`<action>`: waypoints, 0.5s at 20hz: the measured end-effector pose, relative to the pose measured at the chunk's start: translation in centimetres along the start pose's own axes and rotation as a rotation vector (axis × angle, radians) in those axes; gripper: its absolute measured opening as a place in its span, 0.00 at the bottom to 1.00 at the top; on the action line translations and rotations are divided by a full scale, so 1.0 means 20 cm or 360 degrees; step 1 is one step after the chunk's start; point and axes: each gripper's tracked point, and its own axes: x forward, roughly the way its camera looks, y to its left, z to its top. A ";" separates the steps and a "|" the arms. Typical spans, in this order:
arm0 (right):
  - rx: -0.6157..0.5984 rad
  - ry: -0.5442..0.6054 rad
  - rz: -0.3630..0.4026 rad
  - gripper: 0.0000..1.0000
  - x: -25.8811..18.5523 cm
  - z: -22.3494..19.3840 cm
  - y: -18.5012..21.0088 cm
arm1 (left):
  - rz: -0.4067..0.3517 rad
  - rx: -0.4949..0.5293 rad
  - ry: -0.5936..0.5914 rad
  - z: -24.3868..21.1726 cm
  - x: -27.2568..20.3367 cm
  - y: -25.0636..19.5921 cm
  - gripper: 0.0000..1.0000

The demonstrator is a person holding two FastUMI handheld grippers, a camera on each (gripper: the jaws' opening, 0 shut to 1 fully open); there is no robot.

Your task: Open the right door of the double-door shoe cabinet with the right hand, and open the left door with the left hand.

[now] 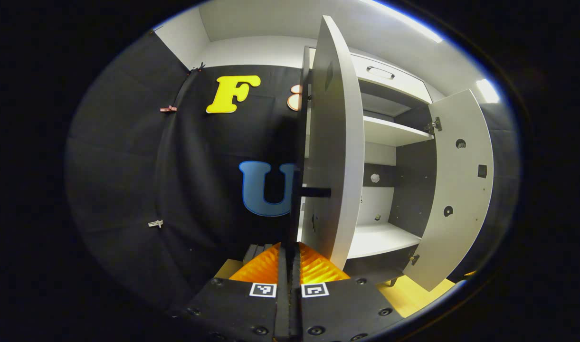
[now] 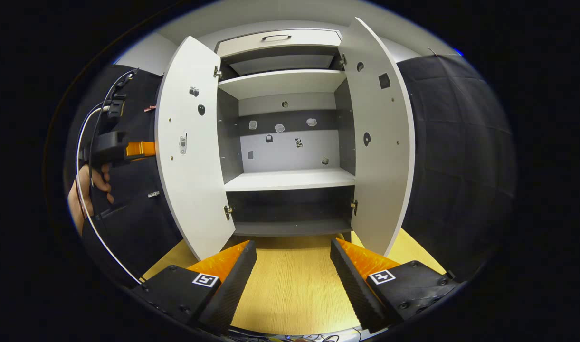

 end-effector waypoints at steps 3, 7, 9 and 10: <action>0.0020 -0.0017 -0.0019 0.98 0.01 0.02 -0.02 | 0.0036 -0.0055 0.0005 -0.02 -0.06 -0.01 0.05; -0.0021 -0.0049 -0.0017 0.98 0.03 0.07 -0.04 | 0.0055 0.0032 0.0012 -0.03 -0.16 -0.01 0.05; -0.0006 -0.0069 -0.0026 0.98 0.02 0.11 -0.06 | 0.0074 0.0092 0.0007 -0.03 -0.23 -0.04 0.05; 0.0009 -0.0082 -0.0033 0.98 0.01 0.13 -0.07 | 0.0109 0.0115 -0.0003 -0.05 -0.31 -0.06 0.03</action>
